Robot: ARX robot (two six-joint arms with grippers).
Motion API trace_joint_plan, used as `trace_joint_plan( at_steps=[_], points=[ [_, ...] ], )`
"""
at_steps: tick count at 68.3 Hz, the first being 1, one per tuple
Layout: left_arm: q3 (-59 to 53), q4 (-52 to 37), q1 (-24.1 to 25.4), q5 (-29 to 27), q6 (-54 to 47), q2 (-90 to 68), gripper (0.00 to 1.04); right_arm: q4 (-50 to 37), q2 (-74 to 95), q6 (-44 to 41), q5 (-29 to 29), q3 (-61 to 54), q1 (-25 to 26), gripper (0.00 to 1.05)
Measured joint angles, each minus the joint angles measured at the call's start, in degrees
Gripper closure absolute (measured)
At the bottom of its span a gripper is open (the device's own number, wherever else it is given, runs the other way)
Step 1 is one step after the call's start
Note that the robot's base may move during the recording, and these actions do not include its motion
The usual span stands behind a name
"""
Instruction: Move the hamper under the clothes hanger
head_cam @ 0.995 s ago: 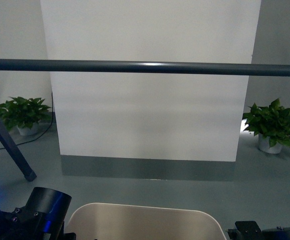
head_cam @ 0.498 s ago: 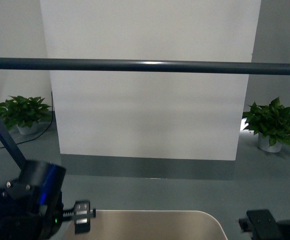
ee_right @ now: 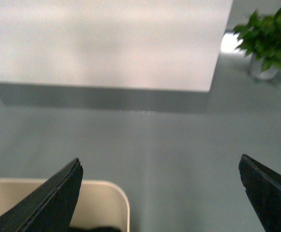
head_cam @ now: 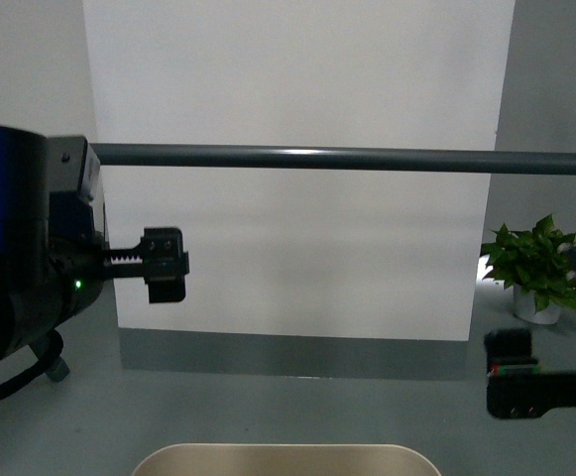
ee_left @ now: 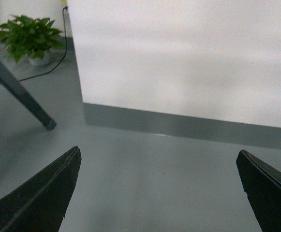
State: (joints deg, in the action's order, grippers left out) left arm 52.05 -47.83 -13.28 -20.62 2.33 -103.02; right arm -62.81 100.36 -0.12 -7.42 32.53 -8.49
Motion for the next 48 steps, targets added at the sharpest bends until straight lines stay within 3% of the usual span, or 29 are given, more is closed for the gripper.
trace_joint_plan(
  at_steps=[6,12,21,32,42,48],
  points=[
    [-0.9,-2.1,-0.2,2.8,-0.9,0.8,0.11,-1.7,-1.0,0.1,-0.3,-1.2,-0.4,0.09],
    [-5.6,-6.7,0.8,8.7,-1.3,2.3,0.23,-6.6,-1.0,0.0,-0.8,-3.7,-0.5,0.19],
    [-13.9,-9.6,2.8,10.6,-1.4,6.5,0.41,-7.7,-4.7,0.0,-0.2,-9.0,0.5,0.37],
    [-21.4,-11.8,4.8,12.0,-1.4,12.6,0.62,-4.7,-13.5,0.0,1.0,-14.0,2.1,0.6],
    [-31.0,-12.7,6.6,14.4,-1.4,20.6,0.96,-2.3,-22.1,0.0,2.8,-20.5,3.6,0.93],
    [-33.9,-12.7,7.4,14.9,-1.4,23.5,1.02,-0.9,-25.3,-0.1,3.2,-22.4,4.2,1.04]
  ],
)
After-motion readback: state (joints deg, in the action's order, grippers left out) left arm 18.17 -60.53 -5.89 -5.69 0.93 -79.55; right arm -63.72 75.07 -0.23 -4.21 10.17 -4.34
